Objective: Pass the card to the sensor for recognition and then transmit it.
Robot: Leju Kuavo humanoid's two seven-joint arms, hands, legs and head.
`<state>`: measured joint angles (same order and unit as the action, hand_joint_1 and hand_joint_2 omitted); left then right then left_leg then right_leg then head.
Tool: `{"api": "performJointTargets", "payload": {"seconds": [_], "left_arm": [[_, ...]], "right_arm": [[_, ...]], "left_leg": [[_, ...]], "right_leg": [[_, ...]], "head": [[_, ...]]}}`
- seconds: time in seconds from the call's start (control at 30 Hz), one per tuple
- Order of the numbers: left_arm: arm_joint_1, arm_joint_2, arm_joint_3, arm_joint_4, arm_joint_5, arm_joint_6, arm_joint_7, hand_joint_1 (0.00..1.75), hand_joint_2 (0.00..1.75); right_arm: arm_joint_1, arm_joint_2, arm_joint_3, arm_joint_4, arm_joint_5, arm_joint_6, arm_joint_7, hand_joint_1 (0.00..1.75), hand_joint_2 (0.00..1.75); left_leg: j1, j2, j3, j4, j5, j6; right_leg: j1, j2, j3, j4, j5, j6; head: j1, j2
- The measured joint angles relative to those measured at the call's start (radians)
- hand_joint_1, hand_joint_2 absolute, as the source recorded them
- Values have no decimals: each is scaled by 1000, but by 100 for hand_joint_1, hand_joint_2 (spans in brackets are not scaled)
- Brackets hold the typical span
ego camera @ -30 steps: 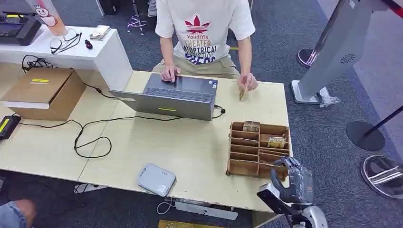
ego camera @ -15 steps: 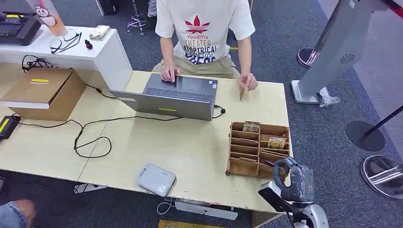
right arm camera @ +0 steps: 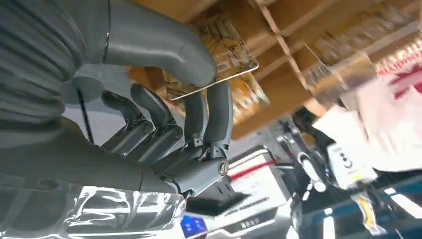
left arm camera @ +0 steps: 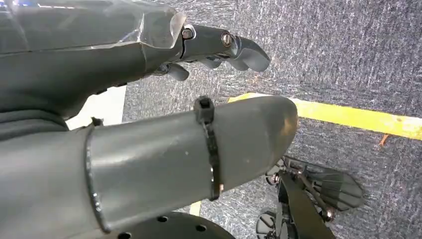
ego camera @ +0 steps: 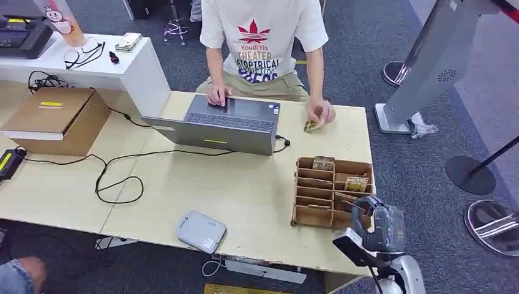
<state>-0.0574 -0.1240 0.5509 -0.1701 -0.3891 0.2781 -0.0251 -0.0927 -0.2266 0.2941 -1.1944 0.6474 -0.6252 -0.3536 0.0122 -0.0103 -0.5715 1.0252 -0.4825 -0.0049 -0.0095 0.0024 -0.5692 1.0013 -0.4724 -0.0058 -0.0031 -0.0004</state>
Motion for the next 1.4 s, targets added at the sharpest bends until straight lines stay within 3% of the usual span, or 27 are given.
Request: {"api": "performJointTargets", "payload": {"seconds": [0.27,0.7,0.93,1.1,1.4], "left_arm": [[-3,0,0,0,-13,-1,1,0,0],[-17,-1,-2,0,-42,-20,14,0,0],[-20,-1,-2,0,-47,-30,22,0,0],[-25,-1,-5,0,-53,-33,26,0,0],[-33,-2,-18,0,-60,-36,26,0,0]], "right_arm": [[-99,-23,5,-48,-8,6,-39,175,175],[-289,-103,6,-114,-99,80,-77,175,175],[-357,-107,14,-119,-130,95,-101,175,175],[-433,-71,59,-64,-128,100,-111,175,175],[-582,56,159,102,-89,98,-89,175,175]], "left_leg": [[0,0,0,0,0,0],[0,0,0,0,1,0],[0,0,-1,0,1,0],[0,1,0,0,1,0],[0,0,0,0,1,-1]], "right_leg": [[0,1,0,0,0,0],[0,0,0,0,0,0],[0,0,0,0,0,0],[0,1,0,1,1,0],[0,1,0,2,1,0]], "head": [[0,0],[0,0],[0,0],[0,0],[0,0]]}}
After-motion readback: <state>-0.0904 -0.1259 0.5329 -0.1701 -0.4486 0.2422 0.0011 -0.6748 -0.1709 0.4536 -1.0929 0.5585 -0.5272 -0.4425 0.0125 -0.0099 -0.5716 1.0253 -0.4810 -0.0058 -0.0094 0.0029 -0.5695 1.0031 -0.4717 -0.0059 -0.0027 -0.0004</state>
